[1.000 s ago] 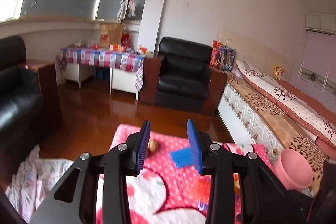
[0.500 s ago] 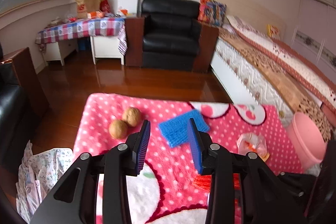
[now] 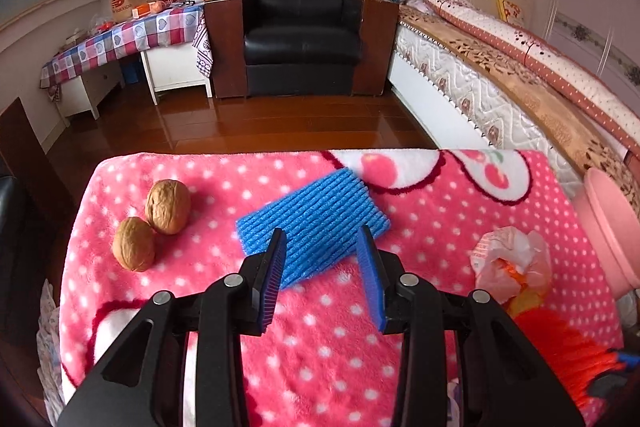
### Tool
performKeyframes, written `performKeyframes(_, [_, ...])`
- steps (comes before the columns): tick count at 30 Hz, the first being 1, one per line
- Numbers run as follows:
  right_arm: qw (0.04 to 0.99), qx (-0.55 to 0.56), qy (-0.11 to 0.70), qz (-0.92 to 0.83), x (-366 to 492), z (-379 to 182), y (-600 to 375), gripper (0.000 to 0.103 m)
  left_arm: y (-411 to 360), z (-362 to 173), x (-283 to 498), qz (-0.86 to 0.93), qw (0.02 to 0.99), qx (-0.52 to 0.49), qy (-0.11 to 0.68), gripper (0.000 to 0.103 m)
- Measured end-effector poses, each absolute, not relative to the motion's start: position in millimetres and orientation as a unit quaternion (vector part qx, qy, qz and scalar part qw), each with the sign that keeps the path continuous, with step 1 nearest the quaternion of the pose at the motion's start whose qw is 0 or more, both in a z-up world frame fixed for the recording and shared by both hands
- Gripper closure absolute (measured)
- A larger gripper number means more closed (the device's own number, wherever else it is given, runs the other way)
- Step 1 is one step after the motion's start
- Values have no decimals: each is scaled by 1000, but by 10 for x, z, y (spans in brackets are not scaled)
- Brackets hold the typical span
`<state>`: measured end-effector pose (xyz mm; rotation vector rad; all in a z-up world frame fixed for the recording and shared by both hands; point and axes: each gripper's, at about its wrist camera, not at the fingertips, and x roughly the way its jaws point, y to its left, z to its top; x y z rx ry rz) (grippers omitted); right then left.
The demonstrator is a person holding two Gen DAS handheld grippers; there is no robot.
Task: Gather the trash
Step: 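Grasp the red foam net with the right gripper while the left grasps the blue mesh pad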
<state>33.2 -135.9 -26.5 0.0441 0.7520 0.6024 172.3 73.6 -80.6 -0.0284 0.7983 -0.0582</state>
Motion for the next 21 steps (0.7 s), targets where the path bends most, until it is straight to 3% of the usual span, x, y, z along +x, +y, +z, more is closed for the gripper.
performKeyframes(8, [880, 63, 380, 277, 417, -371, -1598, 93, 779, -940, 1768, -47, 908, -19, 416, 66])
performKeyframes(11, [879, 70, 382, 276, 432, -393, -1624, 93, 768, -952, 1742, -61, 908, -14, 415, 59])
performKeyframes(17, [879, 76, 383, 273, 440, -412, -1643, 93, 663, -975, 1784, -40, 907, 23, 418, 59])
performKeyframes(18, [879, 77, 384, 273, 438, -418, -1646, 93, 648, -973, 1783, -39, 907, 24, 418, 61])
performKeyframes(21, [879, 81, 385, 269, 435, -429, -1664, 93, 711, -965, 1802, -16, 909, 15, 416, 85])
